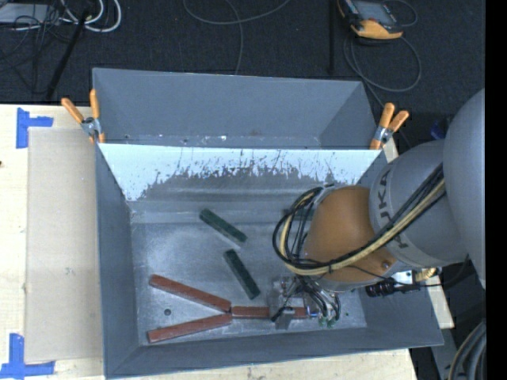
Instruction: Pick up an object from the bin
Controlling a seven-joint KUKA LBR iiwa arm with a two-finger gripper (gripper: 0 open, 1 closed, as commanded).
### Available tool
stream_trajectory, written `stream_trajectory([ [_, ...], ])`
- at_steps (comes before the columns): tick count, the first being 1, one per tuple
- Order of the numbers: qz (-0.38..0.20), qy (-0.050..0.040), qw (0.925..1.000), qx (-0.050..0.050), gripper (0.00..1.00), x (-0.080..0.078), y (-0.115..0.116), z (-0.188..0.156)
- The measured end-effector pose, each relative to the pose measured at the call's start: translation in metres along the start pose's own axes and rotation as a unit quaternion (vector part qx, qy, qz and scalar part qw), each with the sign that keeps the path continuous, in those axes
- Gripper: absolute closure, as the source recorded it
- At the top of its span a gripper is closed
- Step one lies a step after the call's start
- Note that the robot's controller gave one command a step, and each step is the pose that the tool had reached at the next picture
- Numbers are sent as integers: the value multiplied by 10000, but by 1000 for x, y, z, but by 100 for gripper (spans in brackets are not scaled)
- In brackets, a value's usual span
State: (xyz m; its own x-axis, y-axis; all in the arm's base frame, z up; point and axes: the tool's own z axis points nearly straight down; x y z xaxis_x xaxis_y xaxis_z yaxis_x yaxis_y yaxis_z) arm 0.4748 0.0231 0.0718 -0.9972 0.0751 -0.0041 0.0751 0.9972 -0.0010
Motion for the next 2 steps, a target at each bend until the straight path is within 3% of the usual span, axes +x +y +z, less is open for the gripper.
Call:
stream_trajectory([
  [1, 576, 3, 9983, 5, 0, 1, 36, 0],
  [2, 878, -16, 9961, -23, 0, 5, 30, 0],
])
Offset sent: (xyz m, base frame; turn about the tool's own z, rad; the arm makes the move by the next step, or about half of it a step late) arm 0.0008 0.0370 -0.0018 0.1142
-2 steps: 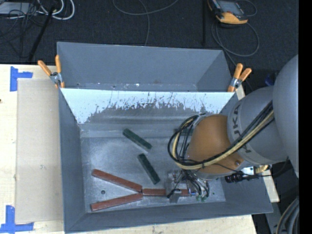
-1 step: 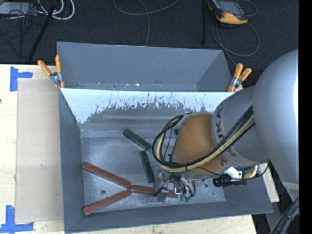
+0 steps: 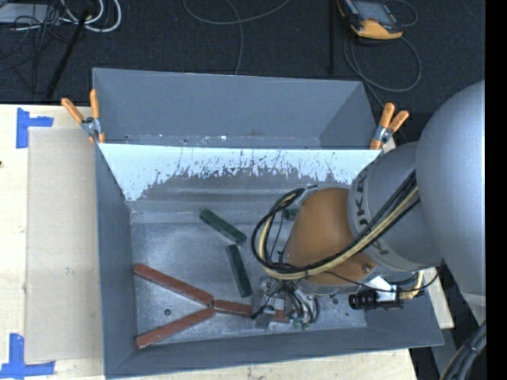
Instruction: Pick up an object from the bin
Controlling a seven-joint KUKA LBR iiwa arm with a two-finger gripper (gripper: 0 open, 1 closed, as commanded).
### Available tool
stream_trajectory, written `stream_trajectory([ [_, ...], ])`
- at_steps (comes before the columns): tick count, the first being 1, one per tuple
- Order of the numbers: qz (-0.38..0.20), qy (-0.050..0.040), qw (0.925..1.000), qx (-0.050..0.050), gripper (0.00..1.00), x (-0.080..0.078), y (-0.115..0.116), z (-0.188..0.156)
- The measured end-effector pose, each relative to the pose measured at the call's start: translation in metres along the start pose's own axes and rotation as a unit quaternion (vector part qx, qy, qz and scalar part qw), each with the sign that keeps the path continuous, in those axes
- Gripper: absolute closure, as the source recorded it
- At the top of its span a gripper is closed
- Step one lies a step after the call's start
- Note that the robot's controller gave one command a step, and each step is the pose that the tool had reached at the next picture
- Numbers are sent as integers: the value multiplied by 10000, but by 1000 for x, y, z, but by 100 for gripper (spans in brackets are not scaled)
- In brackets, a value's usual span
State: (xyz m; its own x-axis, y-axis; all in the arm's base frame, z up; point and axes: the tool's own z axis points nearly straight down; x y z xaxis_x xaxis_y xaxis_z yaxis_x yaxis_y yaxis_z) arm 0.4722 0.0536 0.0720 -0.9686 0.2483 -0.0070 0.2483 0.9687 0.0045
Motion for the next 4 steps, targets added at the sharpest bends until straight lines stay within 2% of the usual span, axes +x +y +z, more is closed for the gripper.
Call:
stream_trajectory([
  [1, 463, 30, 9989, 34, 0, 0, 9, 0],
  [2, 447, 29, 9990, 36, 100, 0, 9, 0],
  [3, 338, -4, 9994, 10, 100, -16, 2, -145],
  [4, 312, 36, 9995, 29, 0, -14, 2, -141],
])
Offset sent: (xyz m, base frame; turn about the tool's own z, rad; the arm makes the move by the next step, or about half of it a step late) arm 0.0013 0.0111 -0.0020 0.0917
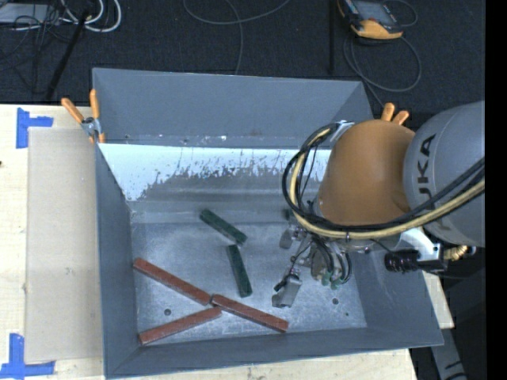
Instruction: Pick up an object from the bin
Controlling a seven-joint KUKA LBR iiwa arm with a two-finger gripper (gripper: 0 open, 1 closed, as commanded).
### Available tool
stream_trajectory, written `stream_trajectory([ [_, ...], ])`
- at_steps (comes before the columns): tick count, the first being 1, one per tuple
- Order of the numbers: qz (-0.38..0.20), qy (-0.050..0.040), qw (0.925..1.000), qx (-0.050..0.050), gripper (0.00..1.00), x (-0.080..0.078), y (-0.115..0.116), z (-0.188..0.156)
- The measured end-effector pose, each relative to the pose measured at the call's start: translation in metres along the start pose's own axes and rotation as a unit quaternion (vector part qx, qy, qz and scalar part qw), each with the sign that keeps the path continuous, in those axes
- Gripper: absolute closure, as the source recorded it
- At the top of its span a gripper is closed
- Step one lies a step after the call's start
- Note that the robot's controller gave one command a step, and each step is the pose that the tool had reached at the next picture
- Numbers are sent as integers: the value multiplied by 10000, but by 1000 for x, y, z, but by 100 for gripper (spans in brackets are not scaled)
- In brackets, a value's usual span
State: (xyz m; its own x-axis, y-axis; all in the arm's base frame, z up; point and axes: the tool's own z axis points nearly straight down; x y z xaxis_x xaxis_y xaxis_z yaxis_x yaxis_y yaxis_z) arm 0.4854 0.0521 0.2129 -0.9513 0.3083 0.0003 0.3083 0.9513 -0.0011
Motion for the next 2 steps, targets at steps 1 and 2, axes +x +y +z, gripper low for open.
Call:
stream_trajectory([
  [1, -473, 14, 9989, 1, 0, 9, 6, 147],
  [2, -473, 7, 9989, -1, 100, 8, 6, 144],
])
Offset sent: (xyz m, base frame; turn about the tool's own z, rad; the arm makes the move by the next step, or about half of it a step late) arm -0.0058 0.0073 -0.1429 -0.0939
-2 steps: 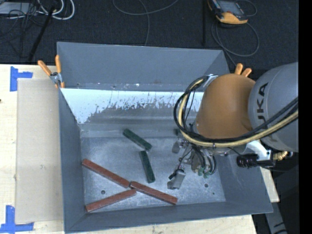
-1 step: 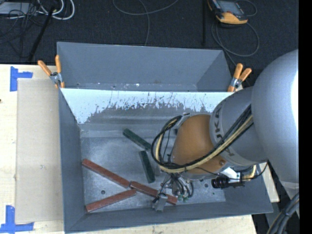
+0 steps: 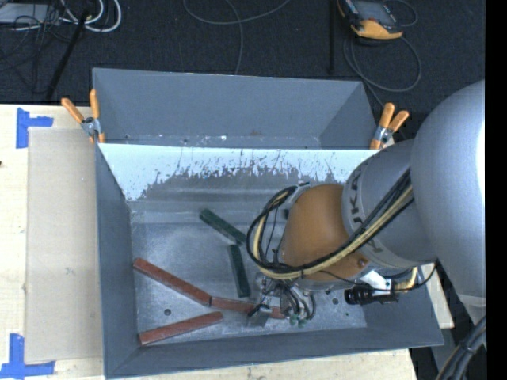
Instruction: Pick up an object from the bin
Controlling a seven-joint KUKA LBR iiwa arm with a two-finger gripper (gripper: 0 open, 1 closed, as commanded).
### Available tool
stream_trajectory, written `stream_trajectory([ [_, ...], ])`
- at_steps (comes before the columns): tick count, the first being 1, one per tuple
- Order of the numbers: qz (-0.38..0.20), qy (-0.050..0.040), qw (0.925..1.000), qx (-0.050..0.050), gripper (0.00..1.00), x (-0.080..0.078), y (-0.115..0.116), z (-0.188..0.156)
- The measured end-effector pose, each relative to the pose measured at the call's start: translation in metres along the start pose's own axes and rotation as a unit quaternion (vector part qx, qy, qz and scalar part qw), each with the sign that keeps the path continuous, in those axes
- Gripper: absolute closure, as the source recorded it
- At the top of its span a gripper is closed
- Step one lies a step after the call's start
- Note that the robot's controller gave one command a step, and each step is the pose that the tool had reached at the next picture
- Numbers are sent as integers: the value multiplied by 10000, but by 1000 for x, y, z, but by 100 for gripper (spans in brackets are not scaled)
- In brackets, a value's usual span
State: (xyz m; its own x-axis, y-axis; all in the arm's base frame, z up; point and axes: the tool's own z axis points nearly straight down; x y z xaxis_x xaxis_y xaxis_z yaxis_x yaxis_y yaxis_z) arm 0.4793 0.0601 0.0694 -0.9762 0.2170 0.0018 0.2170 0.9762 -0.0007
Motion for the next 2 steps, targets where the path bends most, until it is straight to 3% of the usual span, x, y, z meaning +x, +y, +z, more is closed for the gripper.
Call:
stream_trajectory([
  [1, 202, -42, 9998, -11, 100, -24, -13, -115],
  [2, -940, -24, 9956, -13, 100, -27, 41, -170],
])
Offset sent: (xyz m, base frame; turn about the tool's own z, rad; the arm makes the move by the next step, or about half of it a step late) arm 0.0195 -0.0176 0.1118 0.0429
